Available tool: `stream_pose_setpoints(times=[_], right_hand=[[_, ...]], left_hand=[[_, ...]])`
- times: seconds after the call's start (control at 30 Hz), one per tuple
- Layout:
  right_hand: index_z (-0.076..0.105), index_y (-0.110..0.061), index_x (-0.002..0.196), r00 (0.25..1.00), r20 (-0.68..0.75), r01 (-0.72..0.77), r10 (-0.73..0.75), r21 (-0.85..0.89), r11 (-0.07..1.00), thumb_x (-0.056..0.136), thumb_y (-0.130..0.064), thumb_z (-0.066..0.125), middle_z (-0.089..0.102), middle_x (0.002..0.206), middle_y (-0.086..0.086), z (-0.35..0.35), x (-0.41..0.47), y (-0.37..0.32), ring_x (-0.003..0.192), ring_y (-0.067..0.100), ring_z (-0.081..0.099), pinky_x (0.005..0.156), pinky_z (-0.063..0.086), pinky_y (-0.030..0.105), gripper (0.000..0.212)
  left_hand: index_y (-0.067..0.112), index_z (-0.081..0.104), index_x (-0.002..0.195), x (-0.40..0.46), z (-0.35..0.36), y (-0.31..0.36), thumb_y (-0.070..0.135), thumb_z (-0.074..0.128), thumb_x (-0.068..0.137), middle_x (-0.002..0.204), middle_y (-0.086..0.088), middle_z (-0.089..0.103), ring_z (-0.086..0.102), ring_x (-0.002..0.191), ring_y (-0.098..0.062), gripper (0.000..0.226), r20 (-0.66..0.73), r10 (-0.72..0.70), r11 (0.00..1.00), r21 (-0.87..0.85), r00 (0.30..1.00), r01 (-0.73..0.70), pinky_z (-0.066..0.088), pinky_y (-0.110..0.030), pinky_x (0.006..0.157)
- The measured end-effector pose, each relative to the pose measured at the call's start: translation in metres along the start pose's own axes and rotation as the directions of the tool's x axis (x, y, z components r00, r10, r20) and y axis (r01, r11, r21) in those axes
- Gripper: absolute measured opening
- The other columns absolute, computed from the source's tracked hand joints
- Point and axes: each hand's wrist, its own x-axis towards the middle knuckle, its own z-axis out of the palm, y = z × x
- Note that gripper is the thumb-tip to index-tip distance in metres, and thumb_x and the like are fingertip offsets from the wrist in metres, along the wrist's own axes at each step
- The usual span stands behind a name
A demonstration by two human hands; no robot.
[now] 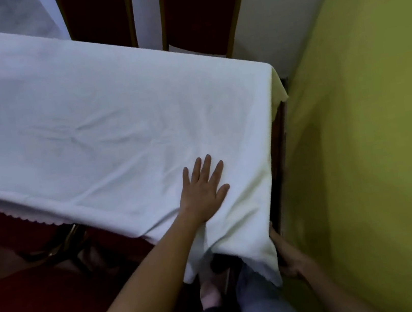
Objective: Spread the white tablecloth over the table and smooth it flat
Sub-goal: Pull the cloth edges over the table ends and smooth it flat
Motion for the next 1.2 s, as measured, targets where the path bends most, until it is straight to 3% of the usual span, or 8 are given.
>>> stream_pose_setpoints(times=[0.07, 0.13, 0.27, 0.43, 0.67, 0.73, 1.03, 1.2], right_hand=[[0.062, -0.001, 0.117, 0.995, -0.098, 0.016, -0.028, -0.122, 0.992, 0.092, -0.032, 0.059, 0.064, 0.116, 0.030, -0.012, 0.009, 0.000, 0.115, 0.046, 0.054, 0.102, 0.039, 0.058, 0.040], [0.060, -0.009, 0.118, 0.982, 0.158, -0.062, 0.107, -0.268, 0.962, 0.075, -0.046, 0.074, 0.068, 0.116, 0.016, -0.029, 0.000, 0.012, 0.111, 0.034, 0.062, 0.095, 0.051, 0.046, 0.059], [0.058, 0.000, 0.125, 0.989, 0.139, 0.034, 0.047, -0.531, 0.846, 0.039, -0.049, 0.093, 0.071, 0.110, 0.011, -0.074, -0.004, 0.008, 0.100, 0.027, 0.068, 0.082, 0.058, 0.036, 0.105], [0.055, -0.001, 0.124, 0.991, -0.078, 0.055, -0.106, -0.490, 0.870, 0.076, -0.026, 0.080, 0.065, 0.110, 0.013, -0.078, -0.012, -0.003, 0.102, 0.032, 0.063, 0.087, 0.054, 0.044, 0.059], [0.049, 0.005, 0.129, 0.946, -0.238, 0.101, -0.221, -0.431, 0.897, 0.084, -0.009, 0.072, 0.058, 0.128, 0.024, -0.079, -0.023, -0.034, 0.096, 0.027, 0.057, 0.054, 0.053, 0.033, 0.053], [0.047, 0.008, 0.129, 0.930, -0.269, 0.095, -0.251, -0.483, 0.871, 0.084, -0.007, 0.071, 0.056, 0.131, 0.024, -0.085, -0.020, -0.043, 0.103, 0.032, 0.058, 0.071, 0.052, 0.038, 0.053], [0.063, -0.007, 0.092, 0.836, -0.236, -0.147, -0.496, -0.966, 0.212, 0.075, -0.026, 0.071, 0.069, 0.103, 0.016, -0.087, -0.018, -0.075, 0.089, 0.034, 0.065, 0.063, 0.043, 0.030, 0.027], [0.016, -0.010, 0.147, 0.868, -0.100, -0.083, -0.487, -0.995, 0.056, 0.070, -0.032, 0.080, 0.040, 0.144, 0.022, -0.085, -0.012, -0.068, 0.130, 0.040, 0.042, 0.099, 0.041, 0.045, 0.103]], left_hand=[[0.031, -0.005, 0.153, -0.006, 0.000, 0.000, 0.055, 0.016, 0.099, 0.162, -0.001, -0.016, -0.015, 0.150, -0.024, 0.063, 0.027, -0.016, 1.000, -0.001, 1.000, 0.016, -0.008, -0.050, 0.119], [0.030, -0.006, 0.153, -0.011, 0.001, 0.002, 0.054, 0.015, 0.099, 0.162, -0.001, -0.016, -0.016, 0.150, -0.024, 0.063, 0.028, -0.025, 1.000, -0.010, 0.999, 0.026, -0.008, -0.050, 0.119], [0.028, -0.006, 0.154, -0.019, 0.009, 0.016, 0.051, 0.014, 0.100, 0.162, -0.003, -0.016, -0.017, 0.149, -0.026, 0.062, 0.008, -0.072, 0.997, -0.018, 0.997, 0.072, -0.009, -0.052, 0.119], [0.023, -0.004, 0.154, -0.030, 0.015, 0.040, 0.049, 0.018, 0.100, 0.162, -0.007, -0.013, -0.014, 0.149, -0.029, 0.064, -0.013, -0.117, 0.992, -0.047, 0.993, 0.117, -0.007, -0.052, 0.120], [0.024, 0.001, 0.154, -0.037, 0.011, 0.058, 0.050, 0.019, 0.100, 0.163, -0.007, -0.009, -0.009, 0.151, -0.027, 0.063, 0.014, -0.068, 0.997, -0.033, 0.998, 0.068, -0.006, -0.052, 0.120], [0.024, -0.001, 0.154, -0.038, 0.014, 0.063, 0.050, 0.018, 0.100, 0.163, -0.007, -0.010, -0.010, 0.150, -0.027, 0.063, 0.026, -0.082, 0.996, -0.034, 0.996, 0.083, -0.006, -0.052, 0.120], [0.025, -0.003, 0.154, -0.053, 0.012, 0.082, 0.046, 0.017, 0.102, 0.162, -0.007, -0.014, -0.014, 0.150, -0.028, 0.060, 0.092, -0.018, 0.999, -0.030, 0.996, 0.021, -0.007, -0.051, 0.120], [0.030, -0.003, 0.154, -0.056, 0.005, 0.068, 0.045, 0.015, 0.102, 0.162, -0.008, -0.017, -0.017, 0.149, -0.031, 0.057, 0.103, -0.084, 0.996, -0.014, 0.991, 0.086, -0.009, -0.052, 0.119]])
